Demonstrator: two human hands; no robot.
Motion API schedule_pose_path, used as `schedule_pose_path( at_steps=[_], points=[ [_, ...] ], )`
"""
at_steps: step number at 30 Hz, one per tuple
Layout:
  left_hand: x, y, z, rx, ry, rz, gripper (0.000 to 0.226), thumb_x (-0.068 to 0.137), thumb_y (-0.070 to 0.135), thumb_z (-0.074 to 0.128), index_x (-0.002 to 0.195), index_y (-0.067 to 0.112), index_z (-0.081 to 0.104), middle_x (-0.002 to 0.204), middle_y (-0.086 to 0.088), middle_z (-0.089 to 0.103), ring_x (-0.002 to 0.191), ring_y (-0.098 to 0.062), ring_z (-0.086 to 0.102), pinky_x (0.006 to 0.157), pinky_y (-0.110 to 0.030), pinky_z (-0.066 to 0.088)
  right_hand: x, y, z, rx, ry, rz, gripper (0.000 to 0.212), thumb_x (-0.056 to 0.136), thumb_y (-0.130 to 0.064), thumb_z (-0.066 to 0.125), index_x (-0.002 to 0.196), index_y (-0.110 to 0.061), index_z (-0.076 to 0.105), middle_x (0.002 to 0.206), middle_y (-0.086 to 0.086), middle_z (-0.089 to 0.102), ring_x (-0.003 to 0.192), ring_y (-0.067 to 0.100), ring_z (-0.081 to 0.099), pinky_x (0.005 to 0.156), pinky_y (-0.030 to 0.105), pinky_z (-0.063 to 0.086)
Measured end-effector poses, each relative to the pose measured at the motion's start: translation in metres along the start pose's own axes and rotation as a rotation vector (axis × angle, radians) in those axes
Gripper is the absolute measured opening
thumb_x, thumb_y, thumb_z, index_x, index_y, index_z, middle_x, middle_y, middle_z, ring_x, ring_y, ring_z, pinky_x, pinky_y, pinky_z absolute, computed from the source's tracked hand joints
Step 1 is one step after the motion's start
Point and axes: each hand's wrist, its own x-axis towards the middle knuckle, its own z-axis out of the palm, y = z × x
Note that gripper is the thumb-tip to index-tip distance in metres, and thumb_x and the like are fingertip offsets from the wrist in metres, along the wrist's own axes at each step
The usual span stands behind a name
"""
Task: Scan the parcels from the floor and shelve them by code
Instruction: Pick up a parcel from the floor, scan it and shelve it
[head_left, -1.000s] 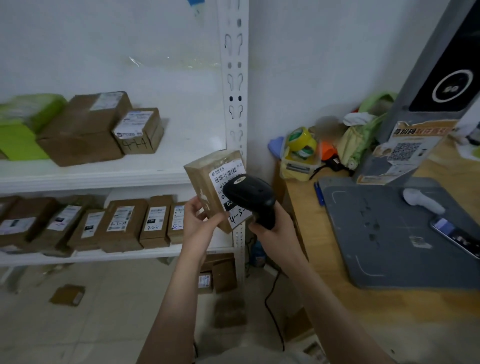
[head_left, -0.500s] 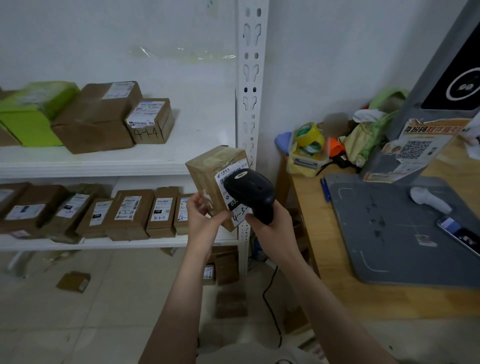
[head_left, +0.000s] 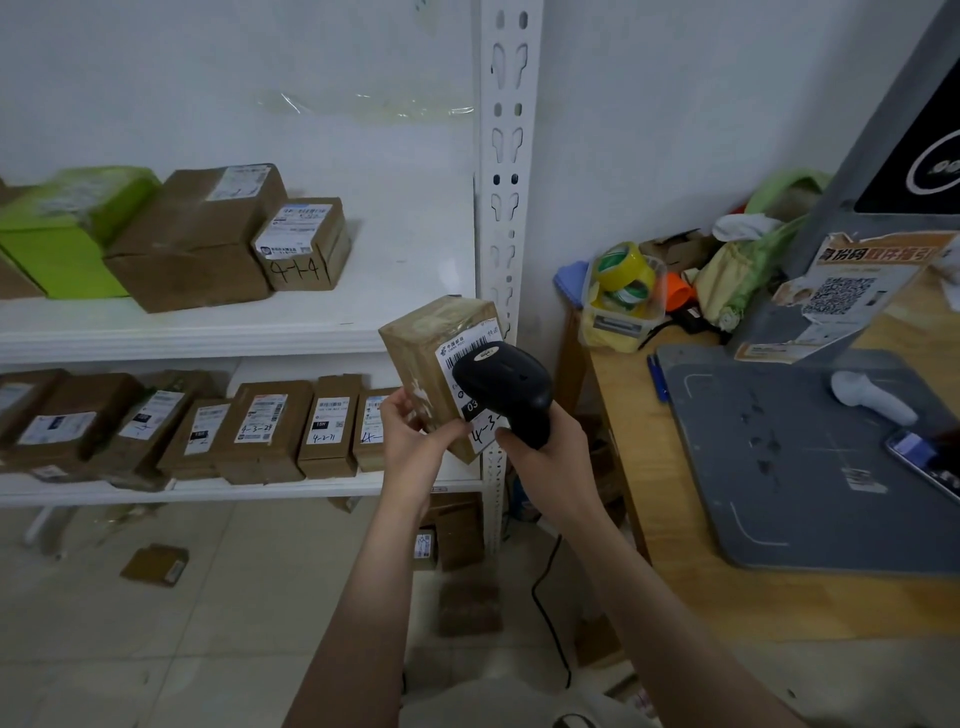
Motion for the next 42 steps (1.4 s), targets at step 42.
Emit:
schedule_pose_path(
  at_steps=[42],
  points=[
    [-0.02,-0.033,0.054,-0.011,-0.084,-0.235,0.061,0.08,-0.001,0.077,0.128,0.013,0.042,0.117,-0.006,0.066,0.107,-0.022,0.066,0.078,-0.029,0.054,-0.029,0.218,-0.122,-0.317,0.337,0.7,0.019,0.087,-0.005,0.059,0.103,-0.013,0.052,0.078,0.006,0.056,0.068,0.023,0.053,0.063,0.034,0.043]
  ],
)
